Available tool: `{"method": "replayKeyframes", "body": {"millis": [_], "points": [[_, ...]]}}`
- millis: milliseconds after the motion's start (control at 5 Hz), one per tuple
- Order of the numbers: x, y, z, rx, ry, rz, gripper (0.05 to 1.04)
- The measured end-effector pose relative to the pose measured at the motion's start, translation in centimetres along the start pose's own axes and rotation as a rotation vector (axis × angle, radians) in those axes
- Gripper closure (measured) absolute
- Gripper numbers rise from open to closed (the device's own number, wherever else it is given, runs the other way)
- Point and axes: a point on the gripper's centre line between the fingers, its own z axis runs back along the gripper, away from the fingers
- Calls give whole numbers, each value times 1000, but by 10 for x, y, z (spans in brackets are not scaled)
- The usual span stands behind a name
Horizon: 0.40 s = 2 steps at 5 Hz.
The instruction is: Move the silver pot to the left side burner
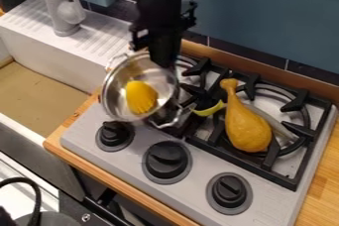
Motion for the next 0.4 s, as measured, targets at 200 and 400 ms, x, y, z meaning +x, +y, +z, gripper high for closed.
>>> {"method": "replayKeyframes", "body": {"millis": [200,400], "points": [[15,-3,-3,6,-15,-15,1029],[27,-16,-6,32,-33,-25,1029]]}}
